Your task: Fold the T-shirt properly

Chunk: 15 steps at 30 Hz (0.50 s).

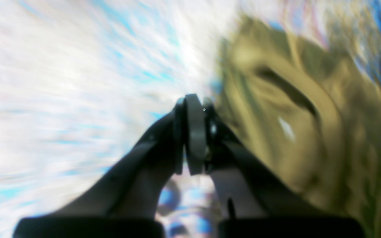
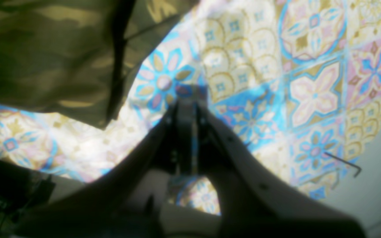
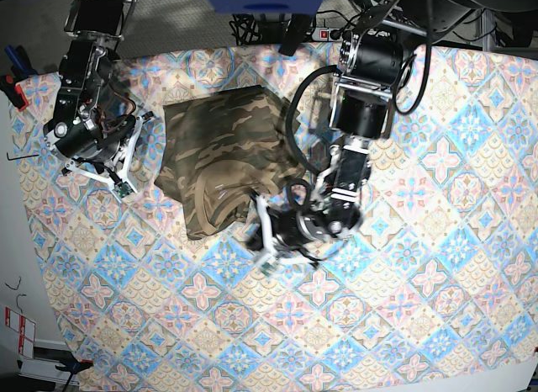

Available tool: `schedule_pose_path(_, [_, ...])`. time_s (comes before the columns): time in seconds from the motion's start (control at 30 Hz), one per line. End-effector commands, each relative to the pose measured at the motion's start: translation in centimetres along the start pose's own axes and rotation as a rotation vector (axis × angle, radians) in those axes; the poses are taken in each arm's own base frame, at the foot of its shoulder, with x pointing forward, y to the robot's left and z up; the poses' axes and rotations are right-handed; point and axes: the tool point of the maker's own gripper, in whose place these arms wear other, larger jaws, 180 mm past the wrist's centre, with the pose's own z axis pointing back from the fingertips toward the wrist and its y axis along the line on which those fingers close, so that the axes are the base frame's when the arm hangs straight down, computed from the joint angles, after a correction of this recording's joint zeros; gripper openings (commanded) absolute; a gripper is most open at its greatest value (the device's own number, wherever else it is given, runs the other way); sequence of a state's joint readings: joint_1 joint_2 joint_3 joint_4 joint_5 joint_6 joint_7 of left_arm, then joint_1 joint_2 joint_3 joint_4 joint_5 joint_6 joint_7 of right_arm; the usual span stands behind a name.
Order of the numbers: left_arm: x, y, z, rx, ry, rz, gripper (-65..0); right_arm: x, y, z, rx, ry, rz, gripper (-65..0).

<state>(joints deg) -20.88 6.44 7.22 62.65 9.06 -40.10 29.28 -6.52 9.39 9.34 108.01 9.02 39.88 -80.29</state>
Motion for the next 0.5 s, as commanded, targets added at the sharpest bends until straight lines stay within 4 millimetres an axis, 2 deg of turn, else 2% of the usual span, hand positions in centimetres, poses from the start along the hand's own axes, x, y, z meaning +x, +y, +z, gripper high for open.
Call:
schedule_pose_path(0.0, [1.2,1.3,1.2,0.041,-0.043,-0.019,-65.0,0.7,-0.7,0.6,-0.023,-0.024,0.009,-63.2])
schedule_pose_path(0.13, [-0.8,1.6,4.7,0.110,-0.051,-0.062,-65.0,0.6,-0.6,0.5,-0.022,-0.021,0.009,-63.2])
schedule_pose_path(0.3, [-3.8,0.0,9.2,0.166,-0.053,-0.069,-65.0,0.5,-0.6,0.5,-0.020,-0.019,0.009,-63.2])
schedule_pose_path(0.47, [-5.1,-1.0,13.2,0.246,-0.069,-0.041,-65.0,0.5,-0.5,0.5,-0.021,-0.021,0.000,-63.2])
